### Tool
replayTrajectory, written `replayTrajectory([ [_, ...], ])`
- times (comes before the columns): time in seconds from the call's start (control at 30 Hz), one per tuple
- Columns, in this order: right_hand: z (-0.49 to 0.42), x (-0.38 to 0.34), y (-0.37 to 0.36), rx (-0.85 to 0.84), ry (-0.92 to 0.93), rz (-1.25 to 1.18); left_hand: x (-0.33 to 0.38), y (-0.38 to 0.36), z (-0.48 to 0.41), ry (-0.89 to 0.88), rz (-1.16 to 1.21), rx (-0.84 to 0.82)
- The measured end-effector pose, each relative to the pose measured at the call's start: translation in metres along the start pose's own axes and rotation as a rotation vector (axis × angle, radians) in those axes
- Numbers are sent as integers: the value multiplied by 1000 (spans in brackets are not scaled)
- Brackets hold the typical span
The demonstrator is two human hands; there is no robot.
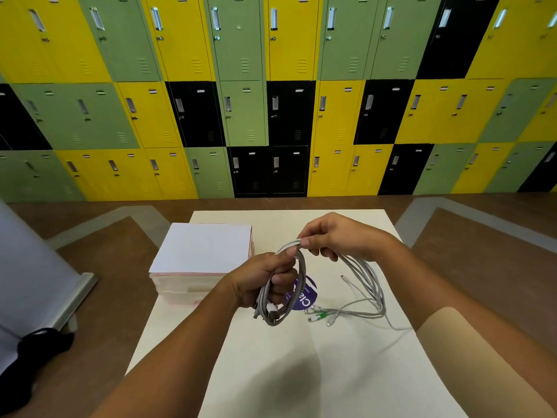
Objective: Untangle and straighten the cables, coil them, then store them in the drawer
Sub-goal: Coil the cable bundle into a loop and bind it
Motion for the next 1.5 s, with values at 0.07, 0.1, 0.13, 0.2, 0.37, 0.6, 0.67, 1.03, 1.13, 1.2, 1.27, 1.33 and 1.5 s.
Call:
replayTrajectory([
  [0.07, 0, 5, 1, 10, -3, -17, -2, 1, -1, -7, -10, 10],
  [0.1, 0, 7, -1, 24, -1, -11, -3, 2, -2, -8, -14, 15],
  [0.13, -1, 8, -4, 41, 6, 1, -4, 3, -2, -9, -8, 15],
  [0.2, -1, 10, -10, 76, 34, 26, -4, 5, -2, -5, 35, -17],
  [0.37, -2, 16, -21, 88, -8, 17, -5, 8, 1, -9, 62, -102],
  [0.6, -3, 15, -18, 138, 78, -20, 10, 13, 8, -47, 154, 30],
  [0.67, -3, 18, -14, 182, 137, -40, 21, 22, 14, -101, 157, 107],
  [1.03, 2, -2, -4, -165, -209, -705, 54, 26, 30, -155, 0, 168],
  [1.13, 0, -2, -6, -155, -177, -667, 65, 23, 33, -174, -18, 150],
  [1.2, -4, -6, -14, 18, -79, -500, 72, 25, 34, -219, 23, 133],
  [1.27, -5, -10, -24, 198, 38, -394, 79, 27, 34, -260, 66, 114],
  [1.33, -6, -9, -31, 304, 191, -342, 85, 28, 34, -281, 93, 110],
  [1.5, -7, 2, -34, 496, 450, -49, 84, 36, 39, -272, 109, 139],
])
Point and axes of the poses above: each hand's wrist, its own z-axis away from the middle knuckle, its own y-axis out of the back of the hand, x = y × z, the point moved 1 cm from there along -z, towards the middle knuckle, and after that the axes turned 10 degrees about -z, right-handed, at the moved point
